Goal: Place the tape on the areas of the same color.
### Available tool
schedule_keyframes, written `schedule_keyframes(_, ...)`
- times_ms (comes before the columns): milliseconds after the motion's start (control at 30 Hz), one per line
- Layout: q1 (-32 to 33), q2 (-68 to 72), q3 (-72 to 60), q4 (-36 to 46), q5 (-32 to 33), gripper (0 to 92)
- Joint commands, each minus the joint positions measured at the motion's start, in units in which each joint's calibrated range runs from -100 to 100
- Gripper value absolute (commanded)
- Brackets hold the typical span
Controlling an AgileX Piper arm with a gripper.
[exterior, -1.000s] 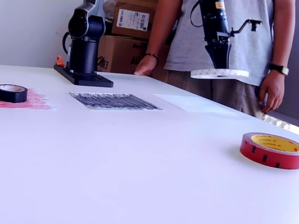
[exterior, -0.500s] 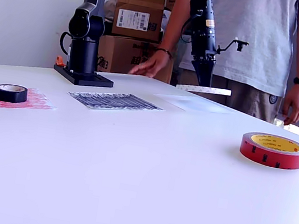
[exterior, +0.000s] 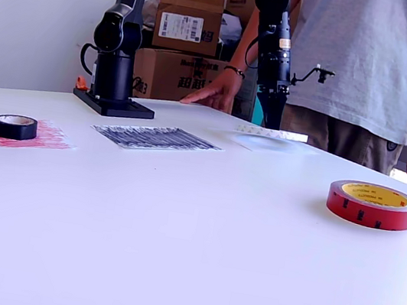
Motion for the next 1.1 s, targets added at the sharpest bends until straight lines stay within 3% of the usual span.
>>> schedule_keyframes(0,0.4,-0.1,-0.5,-0.1,0.2,0.0)
schedule_keyframes(700,1.3,-0.4,2.5,-0.1,0.2,1.9)
schedule_keyframes(767,1.3,-0.4,2.5,-0.1,0.6,9.1)
schedule_keyframes(967,1.2,-0.5,2.4,-0.1,0.9,44.2)
schedule_keyframes(1067,1.2,-0.6,2.0,-0.1,0.8,57.0)
